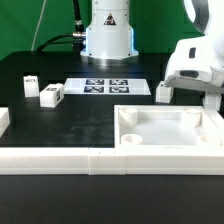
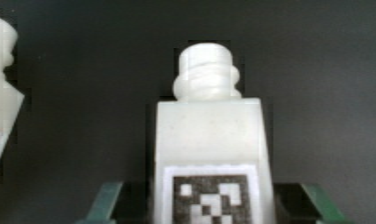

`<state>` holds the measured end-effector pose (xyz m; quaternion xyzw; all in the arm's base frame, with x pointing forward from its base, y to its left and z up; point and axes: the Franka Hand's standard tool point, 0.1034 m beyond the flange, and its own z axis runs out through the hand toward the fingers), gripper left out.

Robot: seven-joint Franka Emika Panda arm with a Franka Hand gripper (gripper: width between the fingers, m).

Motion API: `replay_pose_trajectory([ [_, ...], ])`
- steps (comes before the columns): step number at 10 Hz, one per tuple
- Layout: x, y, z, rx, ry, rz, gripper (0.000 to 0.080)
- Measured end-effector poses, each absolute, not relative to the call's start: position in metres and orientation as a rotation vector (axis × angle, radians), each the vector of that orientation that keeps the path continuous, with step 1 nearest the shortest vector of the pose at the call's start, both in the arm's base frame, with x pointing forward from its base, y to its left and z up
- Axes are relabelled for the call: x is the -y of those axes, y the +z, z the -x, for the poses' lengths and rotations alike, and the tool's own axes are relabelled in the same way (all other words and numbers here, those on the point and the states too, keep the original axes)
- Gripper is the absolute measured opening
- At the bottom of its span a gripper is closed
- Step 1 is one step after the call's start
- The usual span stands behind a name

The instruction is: Assemble one leg

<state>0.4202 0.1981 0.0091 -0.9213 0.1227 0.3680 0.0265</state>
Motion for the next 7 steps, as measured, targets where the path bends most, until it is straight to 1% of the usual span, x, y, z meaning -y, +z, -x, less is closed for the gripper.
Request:
replay_pose_trajectory([
  [4, -0.194, 0.011, -0.422, -0.345, 1.133, 2.848, 0.0286],
  [5, -0.186, 0.019, -0.43, -0.331, 1.125, 2.845, 0.0286],
  [7, -0.178, 0.048, -0.44, -0.338, 1.137, 2.835, 0.0287],
])
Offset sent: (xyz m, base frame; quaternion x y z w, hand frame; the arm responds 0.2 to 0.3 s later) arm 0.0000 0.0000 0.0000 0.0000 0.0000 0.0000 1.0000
